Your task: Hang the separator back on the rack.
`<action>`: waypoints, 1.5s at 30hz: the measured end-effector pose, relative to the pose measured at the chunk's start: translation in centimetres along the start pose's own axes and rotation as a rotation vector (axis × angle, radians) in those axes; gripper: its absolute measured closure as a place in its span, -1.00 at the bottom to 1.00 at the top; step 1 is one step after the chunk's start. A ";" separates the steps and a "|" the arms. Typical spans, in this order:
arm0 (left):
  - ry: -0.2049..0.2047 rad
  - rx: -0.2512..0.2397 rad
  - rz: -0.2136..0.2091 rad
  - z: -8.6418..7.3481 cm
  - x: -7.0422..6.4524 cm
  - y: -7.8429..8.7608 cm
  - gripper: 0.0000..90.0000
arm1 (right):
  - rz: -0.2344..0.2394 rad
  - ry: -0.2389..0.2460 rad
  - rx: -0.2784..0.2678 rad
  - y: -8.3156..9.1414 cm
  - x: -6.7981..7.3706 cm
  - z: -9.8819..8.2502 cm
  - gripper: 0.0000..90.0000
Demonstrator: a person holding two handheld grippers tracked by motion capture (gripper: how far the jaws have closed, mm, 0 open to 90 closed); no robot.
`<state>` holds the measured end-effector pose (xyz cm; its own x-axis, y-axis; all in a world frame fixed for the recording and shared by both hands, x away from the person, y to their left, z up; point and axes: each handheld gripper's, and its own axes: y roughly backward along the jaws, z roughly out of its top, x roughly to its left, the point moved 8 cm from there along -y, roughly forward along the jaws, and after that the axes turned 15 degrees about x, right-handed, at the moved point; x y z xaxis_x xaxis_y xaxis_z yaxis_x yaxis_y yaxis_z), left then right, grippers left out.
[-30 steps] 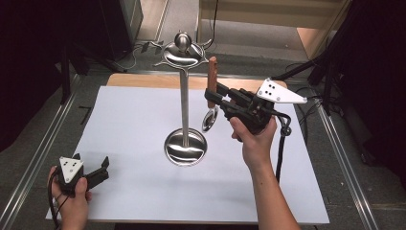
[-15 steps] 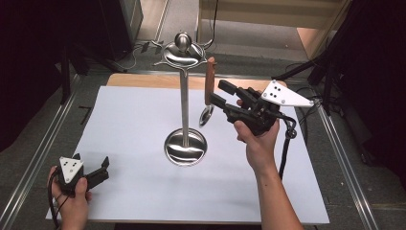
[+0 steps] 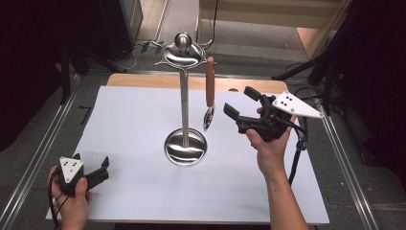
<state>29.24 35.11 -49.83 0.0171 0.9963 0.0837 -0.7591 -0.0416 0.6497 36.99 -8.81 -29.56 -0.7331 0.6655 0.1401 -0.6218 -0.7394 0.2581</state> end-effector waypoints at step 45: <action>-0.010 0.001 0.012 0.0 -0.1 0.1 -0.79 | -0.299 -0.164 0.248 4.6 -8.5 -18.6 -0.99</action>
<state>29.18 35.04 -49.81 0.0150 0.9950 0.0992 -0.7589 -0.0533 0.6490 35.26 -19.79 -47.36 -0.4647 0.8692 0.1688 -0.7006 -0.4775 0.5302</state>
